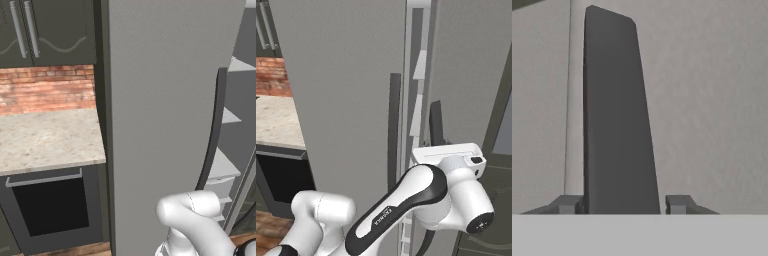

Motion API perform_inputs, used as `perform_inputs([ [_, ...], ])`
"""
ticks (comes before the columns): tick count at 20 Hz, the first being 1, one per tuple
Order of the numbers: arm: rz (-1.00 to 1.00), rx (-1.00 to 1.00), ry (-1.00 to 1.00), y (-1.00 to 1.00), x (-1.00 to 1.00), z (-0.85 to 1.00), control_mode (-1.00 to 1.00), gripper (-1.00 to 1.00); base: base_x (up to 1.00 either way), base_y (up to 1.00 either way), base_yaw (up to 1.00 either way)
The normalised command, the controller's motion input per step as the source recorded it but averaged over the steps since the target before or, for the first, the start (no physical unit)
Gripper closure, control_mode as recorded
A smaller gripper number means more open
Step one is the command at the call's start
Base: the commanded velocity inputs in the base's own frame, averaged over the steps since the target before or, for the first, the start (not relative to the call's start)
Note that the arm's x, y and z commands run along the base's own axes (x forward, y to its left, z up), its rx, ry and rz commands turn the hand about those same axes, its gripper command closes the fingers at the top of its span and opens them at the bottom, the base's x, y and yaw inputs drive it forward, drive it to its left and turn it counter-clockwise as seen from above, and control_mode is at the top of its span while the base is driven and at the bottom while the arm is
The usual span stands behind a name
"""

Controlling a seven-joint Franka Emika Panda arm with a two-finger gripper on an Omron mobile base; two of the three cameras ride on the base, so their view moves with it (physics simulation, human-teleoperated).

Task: Open the freezer door, pick up the ice cube tray from the freezer, and place it on the dining counter.

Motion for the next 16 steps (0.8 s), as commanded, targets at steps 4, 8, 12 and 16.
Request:
perform_inputs([
  [4, 0.0, 0.0, 0.0, 0.0, 0.0, 0.0, -1.0, -1.0, 0.0, 0.0, 0.0],
  [8, 0.0, 0.0, 0.0, 0.0, 0.0, 0.0, -1.0, -1.0, 0.0, 0.0, 0.0],
  [12, 0.0, 0.0, 0.0, 0.0, 0.0, 0.0, -1.0, -1.0, 0.0, 0.0, 0.0],
  [16, 0.0, 0.0, 0.0, 0.0, 0.0, 0.0, -1.0, -1.0, 0.0, 0.0, 0.0],
])
